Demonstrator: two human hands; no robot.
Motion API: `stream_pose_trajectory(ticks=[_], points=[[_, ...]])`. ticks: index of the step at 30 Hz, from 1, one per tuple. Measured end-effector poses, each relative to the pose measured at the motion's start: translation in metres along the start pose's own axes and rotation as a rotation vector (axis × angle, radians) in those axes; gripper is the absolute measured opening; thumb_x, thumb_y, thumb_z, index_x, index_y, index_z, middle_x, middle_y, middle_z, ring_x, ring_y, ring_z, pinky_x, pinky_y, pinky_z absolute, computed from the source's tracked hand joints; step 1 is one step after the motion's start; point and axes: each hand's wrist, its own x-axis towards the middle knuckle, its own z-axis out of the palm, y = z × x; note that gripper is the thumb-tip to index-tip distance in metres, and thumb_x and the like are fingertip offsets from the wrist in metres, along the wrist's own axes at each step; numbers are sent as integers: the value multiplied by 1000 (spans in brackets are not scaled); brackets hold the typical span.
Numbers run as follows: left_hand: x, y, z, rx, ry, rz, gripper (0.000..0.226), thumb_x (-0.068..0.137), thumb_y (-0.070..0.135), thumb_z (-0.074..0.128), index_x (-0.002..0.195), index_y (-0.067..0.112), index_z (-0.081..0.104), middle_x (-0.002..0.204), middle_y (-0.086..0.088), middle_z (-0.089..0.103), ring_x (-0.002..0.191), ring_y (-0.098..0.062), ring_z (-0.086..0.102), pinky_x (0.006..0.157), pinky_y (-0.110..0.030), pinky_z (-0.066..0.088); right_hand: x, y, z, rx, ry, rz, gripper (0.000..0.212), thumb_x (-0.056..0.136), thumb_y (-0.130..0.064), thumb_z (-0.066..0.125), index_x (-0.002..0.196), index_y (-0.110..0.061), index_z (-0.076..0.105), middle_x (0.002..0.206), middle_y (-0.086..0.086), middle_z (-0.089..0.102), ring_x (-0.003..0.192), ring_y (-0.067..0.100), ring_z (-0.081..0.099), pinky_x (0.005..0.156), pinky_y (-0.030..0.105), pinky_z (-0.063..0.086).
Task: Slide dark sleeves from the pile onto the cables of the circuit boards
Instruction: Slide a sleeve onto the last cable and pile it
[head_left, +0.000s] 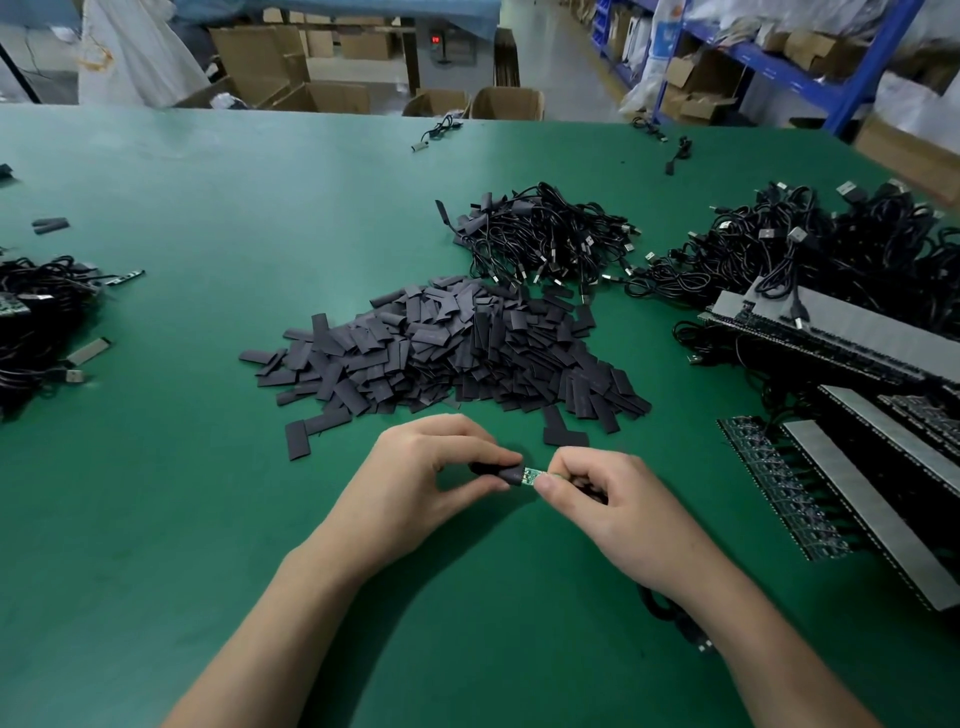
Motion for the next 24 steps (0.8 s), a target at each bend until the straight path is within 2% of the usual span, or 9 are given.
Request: stream_pose_trajectory(ticks=[6, 8, 11, 12, 17, 20, 24], points=[[-1, 5, 7, -8, -30, 8, 19, 89, 27, 80, 106, 22, 81, 99, 15, 72, 91, -1, 69, 85, -21, 54, -1, 1, 2, -23, -19, -7, 31, 100, -38, 63, 71, -30, 55, 56, -14, 41, 52, 4, 35, 52, 19, 32], [0, 4, 5, -8, -16, -4, 18, 88, 27, 80, 106, 23, 81, 98, 15, 73, 90, -2, 69, 84, -23, 55, -1, 0, 0, 23, -16, -19, 27, 97, -46, 61, 77, -28, 60, 59, -11, 48, 54, 3, 38, 53, 19, 33], [-1, 4, 2, -8, 9, -16, 18, 88, 24, 81, 106, 21, 81, 98, 13, 74, 90, -4, 70, 83, -26, 56, 0, -1, -5, 94, -28, -3, 33, 90, -58, 53, 85, -29, 67, 69, 3, 58, 63, 25, 50, 60, 41, 41], [-1, 4, 1, -14, 10, -20, 18, 88, 23, 81, 106, 21, 81, 98, 12, 74, 90, -4, 70, 84, -26, 56, 0, -1, -6, 99, -30, 6, 33, 89, -57, 52, 85, -28, 67, 68, 3, 57, 64, 26, 50, 61, 42, 41], [-1, 7, 3, -35, 6, -15, 18, 87, 23, 81, 105, 19, 82, 97, 12, 74, 89, -3, 70, 82, -15, 50, 1, 3, -5, 110, -42, 22, 29, 89, -53, 55, 83, -27, 66, 62, -13, 50, 61, 9, 45, 61, 33, 37], [-1, 10, 6, -37, -6, 0, 17, 88, 24, 80, 104, 19, 81, 96, 13, 74, 89, -1, 69, 82, -9, 46, 0, 4, -4, 106, -57, 29, 20, 98, -39, 61, 82, -29, 66, 61, -17, 51, 59, 3, 44, 58, 21, 35], [-2, 9, 7, -33, 5, 18, 17, 88, 25, 80, 104, 19, 81, 96, 12, 73, 88, -1, 69, 83, -14, 50, 0, 6, -5, 94, -66, 57, 22, 102, -28, 63, 80, -28, 67, 59, -22, 52, 57, -2, 45, 58, 15, 35]])
